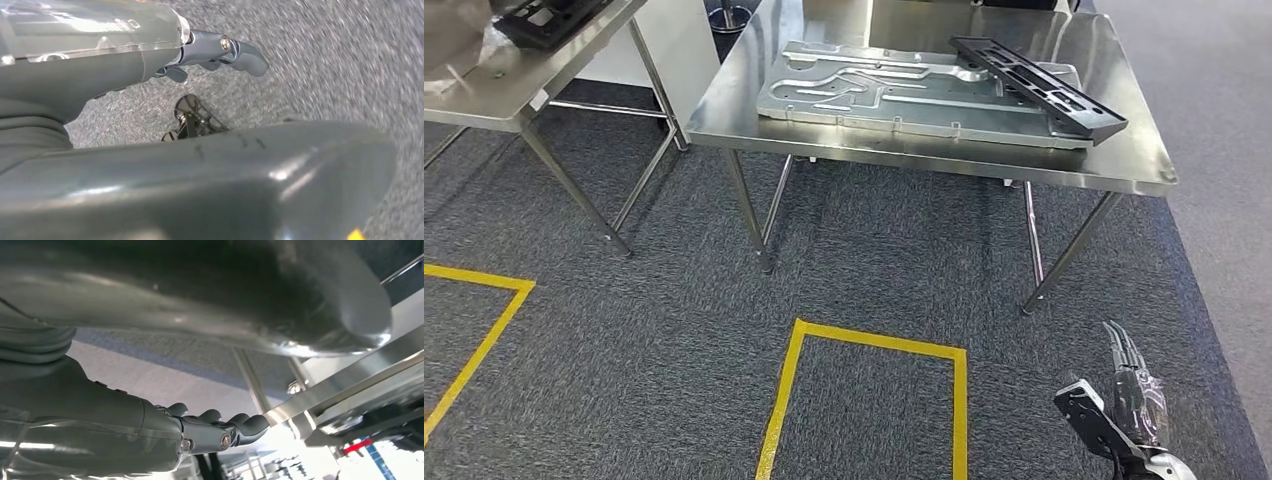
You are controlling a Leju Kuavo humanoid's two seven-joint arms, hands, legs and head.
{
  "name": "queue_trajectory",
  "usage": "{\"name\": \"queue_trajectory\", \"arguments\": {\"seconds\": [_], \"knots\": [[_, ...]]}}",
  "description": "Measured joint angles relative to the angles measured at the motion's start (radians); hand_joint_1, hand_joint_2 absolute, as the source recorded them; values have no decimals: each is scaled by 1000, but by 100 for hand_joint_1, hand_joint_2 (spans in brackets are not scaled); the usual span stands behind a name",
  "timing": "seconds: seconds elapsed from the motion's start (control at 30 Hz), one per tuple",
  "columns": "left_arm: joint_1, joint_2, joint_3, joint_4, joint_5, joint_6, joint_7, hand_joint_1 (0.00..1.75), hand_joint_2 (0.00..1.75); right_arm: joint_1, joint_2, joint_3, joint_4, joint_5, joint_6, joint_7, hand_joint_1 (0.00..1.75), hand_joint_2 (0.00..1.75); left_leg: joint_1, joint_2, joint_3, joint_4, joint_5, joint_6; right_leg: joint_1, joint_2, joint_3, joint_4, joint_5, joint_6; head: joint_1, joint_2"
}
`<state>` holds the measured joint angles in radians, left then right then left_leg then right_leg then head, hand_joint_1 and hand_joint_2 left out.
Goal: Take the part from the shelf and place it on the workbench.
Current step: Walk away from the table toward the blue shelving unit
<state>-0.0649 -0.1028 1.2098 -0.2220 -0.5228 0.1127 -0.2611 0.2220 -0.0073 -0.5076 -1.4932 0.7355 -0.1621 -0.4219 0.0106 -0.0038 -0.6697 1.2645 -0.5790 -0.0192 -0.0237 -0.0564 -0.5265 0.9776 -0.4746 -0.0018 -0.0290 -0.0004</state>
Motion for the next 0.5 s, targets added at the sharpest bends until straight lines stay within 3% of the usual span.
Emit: {"name": "queue_trajectory", "arguments": {"seconds": [0.07, 0.1, 0.17, 0.23, 0.3, 0.37, 0.43, 0.47, 0.5], "knots": [[1, 1, 0, 0, -2, 0, -2, 0, 0, -2, 2, -3, 2, 0, 0, 0, 0, 0, 4, 33, 80, -147, 64, -3, -2, -20, 1, 7, -4, 8, 0, 0], [0, 2, -1, 0, -4, -1, -3, 0, 0, -3, 3, -6, 2, 0, 0, 0, 0, 0, 3, 48, 114, -212, 87, 0, -1, -29, 1, 11, -7, 14, 0, 0], [-1, 2, -1, 0, -9, -2, -4, 0, 0, -7, 4, -12, 2, 1, 1, 1, 0, 0, -2, 60, 135, -263, 97, 14, 3, -44, 1, 16, -10, 28, 1, 0], [2, 2, -1, 0, -12, -2, -5, 0, 0, -16, 5, -16, 1, 2, 3, 4, 0, 0, -4, 40, 129, -264, 103, 31, 2, -53, 3, 16, -10, 43, 1, 0], [3, 2, -2, 0, -14, -3, -5, 0, 0, -22, 6, -18, 0, 4, 7, 8, 0, 0, -2, 25, 128, -271, 113, 46, -4, -20, -7, 44, -37, 52, 1, 0], [0, 1, -2, 0, -17, -5, -5, 0, 0, -24, 5, -27, 0, 5, 12, 10, 0, 0, -3, 6, 123, -274, 121, 57, -5, 31, -56, 154, -106, 54, 1, 0], [0, 1, -2, 0, -19, -5, -5, 0, 0, -24, 5, -37, 2, 4, 16, 13, 0, 0, -8, -16, 116, -273, 124, 62, -3, 50, -117, 282, -158, 52, 1, 0], [0, 1, -2, 0, -19, -6, -5, 0, 0, -24, 5, -40, 4, 4, 17, 14, 0, 0, -10, -29, 115, -272, 125, 63, -1, 52, -128, 304, -156, 49, 1, 0], [1, 1, -2, 0, -20, -6, -5, 0, 0, -26, 5, -42, 5, 4, 17, 14, 0, 0, -12, -41, 114, -270, 126, 64, 0, 54, -121, 287, -134, 46, 1, 0]]}}
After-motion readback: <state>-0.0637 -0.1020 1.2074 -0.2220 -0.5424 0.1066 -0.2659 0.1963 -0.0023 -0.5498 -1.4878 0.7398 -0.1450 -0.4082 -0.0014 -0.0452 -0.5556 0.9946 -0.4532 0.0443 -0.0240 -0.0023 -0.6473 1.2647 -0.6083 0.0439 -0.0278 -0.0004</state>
